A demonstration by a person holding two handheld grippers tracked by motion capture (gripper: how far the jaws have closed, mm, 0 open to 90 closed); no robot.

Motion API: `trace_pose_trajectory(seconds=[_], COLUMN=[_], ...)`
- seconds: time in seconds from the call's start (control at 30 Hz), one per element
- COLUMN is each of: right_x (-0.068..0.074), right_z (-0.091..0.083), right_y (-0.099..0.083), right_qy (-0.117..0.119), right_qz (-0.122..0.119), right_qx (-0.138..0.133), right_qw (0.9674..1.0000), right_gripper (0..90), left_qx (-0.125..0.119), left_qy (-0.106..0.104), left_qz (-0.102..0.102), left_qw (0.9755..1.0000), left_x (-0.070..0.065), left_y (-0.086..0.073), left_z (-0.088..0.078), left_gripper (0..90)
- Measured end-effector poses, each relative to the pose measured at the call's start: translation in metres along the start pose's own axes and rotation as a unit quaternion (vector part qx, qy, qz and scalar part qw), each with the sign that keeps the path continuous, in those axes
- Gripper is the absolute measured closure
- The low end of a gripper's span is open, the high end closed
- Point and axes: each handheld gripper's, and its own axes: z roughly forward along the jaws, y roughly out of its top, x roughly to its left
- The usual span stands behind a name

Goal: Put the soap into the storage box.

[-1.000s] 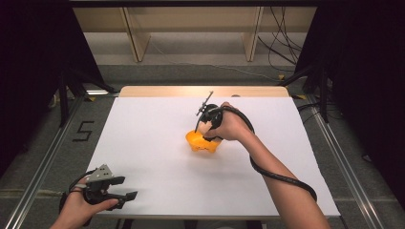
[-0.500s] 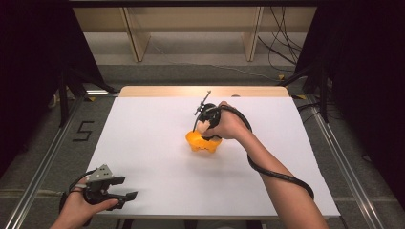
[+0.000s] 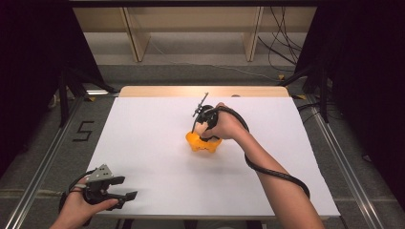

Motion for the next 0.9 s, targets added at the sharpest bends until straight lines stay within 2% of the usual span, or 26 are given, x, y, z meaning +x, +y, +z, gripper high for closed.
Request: trace_pose_trajectory(seconds=[0.17, 0.2, 0.23, 0.27, 0.33, 0.43, 0.47, 0.57, 0.6, 0.7, 0.73, 0.77, 0.83, 0.9], right_x=[0.001, 0.0, -0.002, 0.0, 0.0, -0.003, -0.001, -0.001, 0.0, -0.001, -0.003, -0.001, -0.002, 0.0], right_z=[0.005, 0.007, 0.008, 0.009, 0.011, 0.014, 0.014, 0.016, 0.018, 0.019, 0.02, 0.021, 0.021, 0.022], right_y=[-0.001, -0.001, -0.002, -0.002, -0.002, -0.003, -0.003, -0.004, -0.005, -0.005, -0.005, -0.006, -0.006, -0.006], right_qy=[0.004, 0.004, 0.004, 0.008, 0.013, 0.009, 0.011, 0.01, 0.013, 0.014, 0.013, 0.019, 0.02, 0.019], right_qz=[0.007, 0.004, -0.004, 0.009, 0.013, 0.0, 0.015, 0.011, 0.019, 0.017, 0.003, 0.019, 0.014, 0.028], right_qx=[0.004, 0.003, 0.0, 0.003, 0.006, -0.001, 0.003, 0.003, 0.006, 0.005, 0.001, 0.006, 0.002, 0.004], right_qw=[1.0, 1.0, 1.0, 0.9999, 0.9998, 1.0, 0.9998, 0.9999, 0.9997, 0.9997, 0.9999, 0.9996, 0.9997, 0.9994], right_gripper=[33.4, 33.4, 33.4, 33.4, 33.4, 33.4, 33.4, 33.3, 33.3, 33.3, 33.3, 33.3, 33.3, 33.2], left_qx=[0.0, 0.001, 0.0, 0.0, 0.001, 0.001, 0.0, 0.0, 0.0, 0.0, 0.0, 0.0, 0.0, 0.0], left_qy=[0.001, -0.001, 0.0, 0.0, 0.0, 0.0, 0.0, 0.0, 0.0, 0.0, -0.001, -0.001, -0.001, -0.001], left_qz=[0.0, -0.007, 0.001, -0.001, -0.006, -0.007, -0.004, 0.0, -0.001, -0.001, -0.001, -0.001, -0.001, -0.001], left_qw=[1.0, 1.0, 1.0, 1.0, 1.0, 1.0, 1.0, 1.0, 1.0, 1.0, 1.0, 1.0, 1.0, 1.0], left_x=[0.0, 0.0, 0.0, 0.0, 0.0, -0.001, 0.0, 0.0, 0.0, 0.0, 0.0, 0.0, 0.0, 0.0], left_y=[0.0, 0.0, 0.0, 0.0, 0.0, 0.0, 0.0, 0.0, 0.0, 0.0, 0.0, 0.0, 0.0, 0.0], left_z=[0.0, 0.0, 0.0, 0.0, 0.0, 0.0, 0.0, 0.0, 0.0, 0.0, 0.0, 0.0, 0.0, 0.0], left_gripper=[22.2, 22.2, 22.2, 22.1, 22.2, 22.1, 22.1, 22.1, 22.1, 22.1, 22.1, 22.1, 22.1, 22.2])
